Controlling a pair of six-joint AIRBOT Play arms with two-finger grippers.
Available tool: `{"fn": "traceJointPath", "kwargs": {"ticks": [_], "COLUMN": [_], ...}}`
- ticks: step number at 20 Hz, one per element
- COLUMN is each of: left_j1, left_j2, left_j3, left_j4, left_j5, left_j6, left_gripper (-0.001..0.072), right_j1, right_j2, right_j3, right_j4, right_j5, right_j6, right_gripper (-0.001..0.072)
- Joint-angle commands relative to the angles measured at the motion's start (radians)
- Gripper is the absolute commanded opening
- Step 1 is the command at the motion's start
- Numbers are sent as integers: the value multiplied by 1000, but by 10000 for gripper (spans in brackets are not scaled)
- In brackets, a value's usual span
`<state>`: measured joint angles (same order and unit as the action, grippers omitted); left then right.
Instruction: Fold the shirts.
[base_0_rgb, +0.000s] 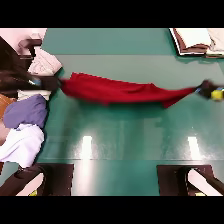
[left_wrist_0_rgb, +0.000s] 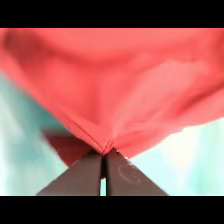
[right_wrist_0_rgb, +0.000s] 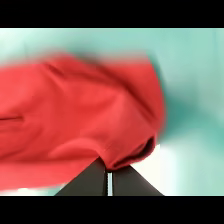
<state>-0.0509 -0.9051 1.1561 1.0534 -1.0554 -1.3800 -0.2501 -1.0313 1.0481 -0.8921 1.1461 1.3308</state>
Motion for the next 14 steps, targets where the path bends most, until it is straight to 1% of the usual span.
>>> {"fn": "traceJointPath", "kwargs": {"ticks": [1, 5, 7, 8, 10, 12, 14], "left_j1": [0, 0, 0, 0, 0, 0, 0], "left_j2": [122, 137, 137, 137, 137, 132, 116], "left_j3": [333, 744, 893, 945, 1005, 1002, 950], "left_j4": [118, 122, 124, 124, 134, 161, 174], "left_j5": [-23, -43, -33, -28, -19, -47, -88], "left_j6": [-39, -90, -115, -126, -140, -166, -169], "left_gripper": [23, 23, 22, 22, 22, 22, 22], "right_j1": [7, 7, -8, -22, -67, -122, -148], "right_j2": [178, 302, 323, 320, 282, 217, 158], "right_j3": [238, 506, 633, 707, 869, 1034, 1122], "right_j4": [0, -3, -63, -101, -169, -182, -181], "right_j5": [45, 98, 152, 204, 331, 449, 491], "right_j6": [-3, 47, 100, 130, 163, 175, 216], "right_gripper": [16, 16, 16, 15, 15, 15, 15]}}
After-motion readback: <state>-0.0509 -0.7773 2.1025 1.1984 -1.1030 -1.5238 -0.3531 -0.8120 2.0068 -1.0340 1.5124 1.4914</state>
